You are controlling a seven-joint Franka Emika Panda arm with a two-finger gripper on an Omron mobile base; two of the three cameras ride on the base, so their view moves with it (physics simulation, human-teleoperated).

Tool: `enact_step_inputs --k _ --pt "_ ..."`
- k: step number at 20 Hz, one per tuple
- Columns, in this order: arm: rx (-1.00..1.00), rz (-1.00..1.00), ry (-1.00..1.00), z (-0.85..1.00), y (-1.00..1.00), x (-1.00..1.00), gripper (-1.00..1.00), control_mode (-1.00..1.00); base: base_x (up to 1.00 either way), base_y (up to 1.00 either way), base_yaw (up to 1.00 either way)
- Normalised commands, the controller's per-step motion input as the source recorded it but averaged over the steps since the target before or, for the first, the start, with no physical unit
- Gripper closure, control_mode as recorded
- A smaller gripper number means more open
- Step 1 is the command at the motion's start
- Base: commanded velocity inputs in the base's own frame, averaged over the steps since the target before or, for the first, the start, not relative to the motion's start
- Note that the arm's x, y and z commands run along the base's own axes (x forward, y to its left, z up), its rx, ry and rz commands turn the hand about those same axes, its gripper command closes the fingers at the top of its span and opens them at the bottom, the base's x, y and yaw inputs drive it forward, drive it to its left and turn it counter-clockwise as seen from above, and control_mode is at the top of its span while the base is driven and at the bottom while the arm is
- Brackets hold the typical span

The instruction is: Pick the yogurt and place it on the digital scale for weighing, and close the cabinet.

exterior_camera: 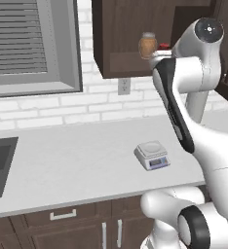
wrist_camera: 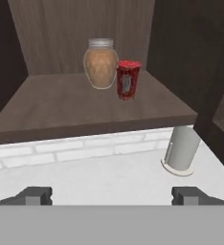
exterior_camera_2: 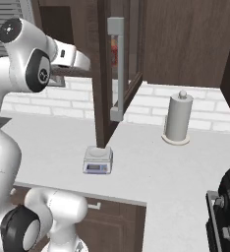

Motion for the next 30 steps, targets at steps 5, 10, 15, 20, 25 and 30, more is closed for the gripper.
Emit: enact_step_inputs --k 5,10,15,20,25,30 --pt "0.00 -0.02 -0.02 0.01 -0.22 0.56 -1.00 -1.00 0.00 0.00 0.00" --pt "0.00 -0.03 -0.08 0.00 -0.20 0.67 -1.00 -1.00 0.00 0.00 0.00" --pt "0.00 -0.02 -0.05 0.00 -0.33 0.65 -1.00 -1.00 0.00 0.00 0.00" --pt "0.00 -0.01 -0.01 0.00 -0.23 0.55 -1.00 -1.00 0.00 0.00 0.00" --pt "0.00 -0.01 0.00 0.00 -0.05 0.62 -1.00 -1.00 0.00 0.00 0.00" --pt "0.00 0.00 0.00 -0.03 -0.04 0.54 -1.00 -1.00 0.00 0.00 0.00"
